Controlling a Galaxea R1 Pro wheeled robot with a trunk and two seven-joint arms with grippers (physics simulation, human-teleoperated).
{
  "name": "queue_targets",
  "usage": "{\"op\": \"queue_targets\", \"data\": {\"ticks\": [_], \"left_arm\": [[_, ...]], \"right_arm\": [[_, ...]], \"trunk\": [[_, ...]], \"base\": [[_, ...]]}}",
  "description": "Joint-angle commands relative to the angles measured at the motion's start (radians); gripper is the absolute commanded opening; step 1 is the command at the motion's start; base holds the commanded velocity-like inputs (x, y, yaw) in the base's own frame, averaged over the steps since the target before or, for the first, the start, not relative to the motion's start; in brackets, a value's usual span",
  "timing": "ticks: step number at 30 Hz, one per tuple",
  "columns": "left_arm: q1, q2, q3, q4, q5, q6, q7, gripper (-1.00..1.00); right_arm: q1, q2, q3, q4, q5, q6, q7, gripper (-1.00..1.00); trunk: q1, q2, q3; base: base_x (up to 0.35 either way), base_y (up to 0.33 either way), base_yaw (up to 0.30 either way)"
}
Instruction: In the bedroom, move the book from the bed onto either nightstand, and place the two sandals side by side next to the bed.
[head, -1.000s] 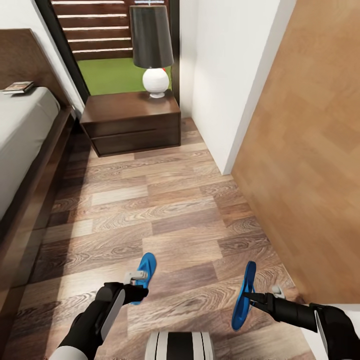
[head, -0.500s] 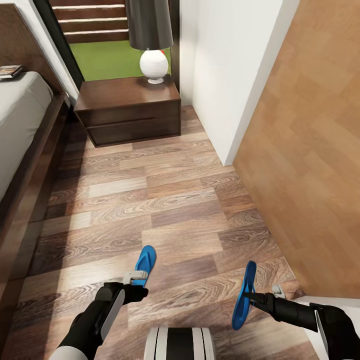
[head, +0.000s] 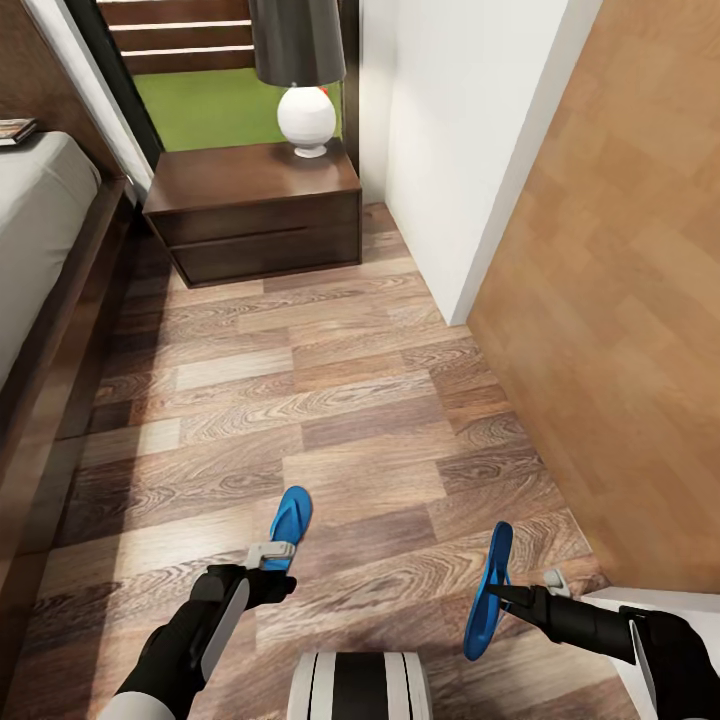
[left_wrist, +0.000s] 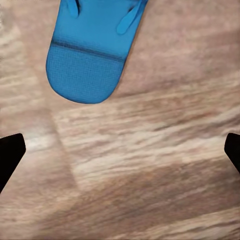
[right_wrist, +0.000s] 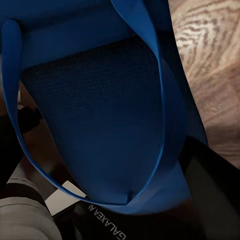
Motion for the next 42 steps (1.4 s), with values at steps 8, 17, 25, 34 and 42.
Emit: {"op": "queue_targets", "data": {"ticks": [8,17,25,34,42], "left_arm": [[0.0,0.025,-0.002,0.0,0.011,0.002,0.004,1.0],[-0.001,0.028,-0.002,0.0,0.011,0.001,0.003,1.0],[-0.001,0.027,-0.004,0.0,0.012,0.0,0.003,1.0],[-0.001,0.027,-0.004,0.0,0.009,-0.002,0.003,1.0],[-0.001,0.027,-0.004,-0.001,0.011,-0.001,0.003,1.0]], "right_arm": [[-0.002,0.0,-0.004,-0.001,0.01,0.01,0.01,-1.0],[-0.001,-0.002,-0.004,-0.001,0.01,0.01,0.01,-1.0],[-0.001,-0.002,-0.004,-0.001,0.009,0.01,0.01,-1.0],[-0.002,-0.004,-0.005,-0.001,0.009,0.01,0.01,-1.0],[-0.001,-0.003,-0.005,-0.001,0.01,0.01,0.01,-1.0]], "trunk": [[0.0,0.0,-0.001],[0.0,0.0,-0.001],[0.0,0.0,-0.001],[0.0,0.0,-0.001],[0.0,0.0,-0.001]], "base": [[0.136,0.0,0.0],[0.097,0.0,0.0],[0.149,0.0,0.0],[0.121,-0.059,0.0],[0.041,-0.022,0.0]]}}
